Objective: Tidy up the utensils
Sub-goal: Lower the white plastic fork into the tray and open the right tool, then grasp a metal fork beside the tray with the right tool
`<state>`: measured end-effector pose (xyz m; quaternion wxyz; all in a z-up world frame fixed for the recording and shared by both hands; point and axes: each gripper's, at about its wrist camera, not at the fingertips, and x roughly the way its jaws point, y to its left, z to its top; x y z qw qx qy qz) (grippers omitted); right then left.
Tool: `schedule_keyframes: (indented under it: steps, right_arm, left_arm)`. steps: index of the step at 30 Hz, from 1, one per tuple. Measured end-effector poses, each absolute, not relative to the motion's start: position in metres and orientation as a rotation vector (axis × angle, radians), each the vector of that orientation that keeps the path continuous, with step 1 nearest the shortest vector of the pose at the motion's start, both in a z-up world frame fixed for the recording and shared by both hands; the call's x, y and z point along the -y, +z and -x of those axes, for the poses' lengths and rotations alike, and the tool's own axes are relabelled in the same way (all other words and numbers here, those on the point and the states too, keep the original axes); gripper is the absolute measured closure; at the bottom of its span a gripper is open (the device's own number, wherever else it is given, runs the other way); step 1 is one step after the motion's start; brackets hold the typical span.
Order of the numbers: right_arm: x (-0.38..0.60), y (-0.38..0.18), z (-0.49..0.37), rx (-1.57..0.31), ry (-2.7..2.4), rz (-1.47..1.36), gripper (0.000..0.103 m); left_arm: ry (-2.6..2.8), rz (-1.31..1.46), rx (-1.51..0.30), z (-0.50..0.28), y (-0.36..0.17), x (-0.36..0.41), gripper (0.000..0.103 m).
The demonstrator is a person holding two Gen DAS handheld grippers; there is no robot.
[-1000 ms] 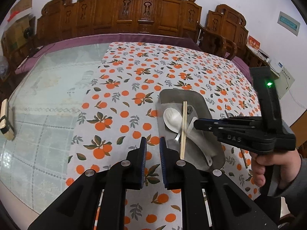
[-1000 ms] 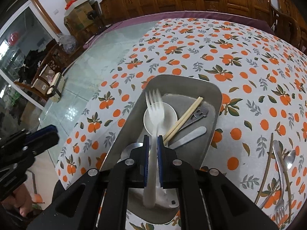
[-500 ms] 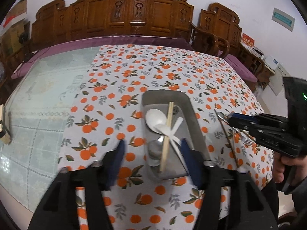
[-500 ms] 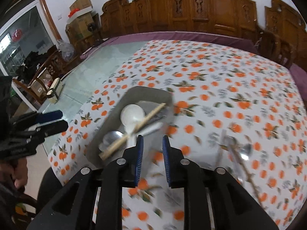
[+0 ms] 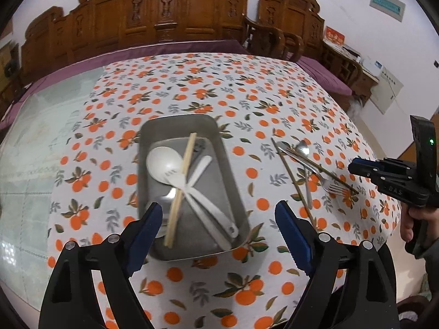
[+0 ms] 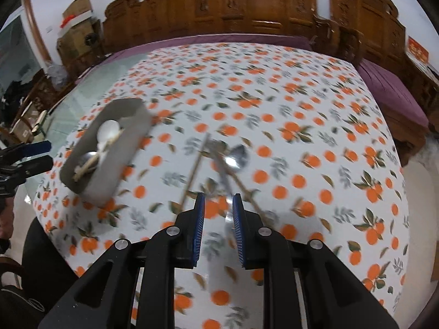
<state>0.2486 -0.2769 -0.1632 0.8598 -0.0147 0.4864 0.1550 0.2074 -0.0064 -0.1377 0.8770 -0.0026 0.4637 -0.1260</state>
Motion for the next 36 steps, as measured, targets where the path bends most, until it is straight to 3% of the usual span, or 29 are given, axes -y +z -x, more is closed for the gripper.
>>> schedule_keyframes:
  steps: [25,27,36]
  right_arm:
    - [0.240,-0.232,-0.305,-1.163,0.411,0.231,0.080]
    - [0.237,-0.233,-0.303,-1.156,0.409,0.265,0.094]
    - [0.244,-0.213,-0.282,-1.112,0.457,0.205,0.095]
  left_arm:
    - [-0.323,-0.038,-1.030,-0.215,-0.162,0.065,0.022]
    - [-0.322,-0.039,-1.036,-0.215,-0.164,0.066,0.022]
    - [-0.305,-0.059,-1.057,-0.224,-0.174,0.082,0.022]
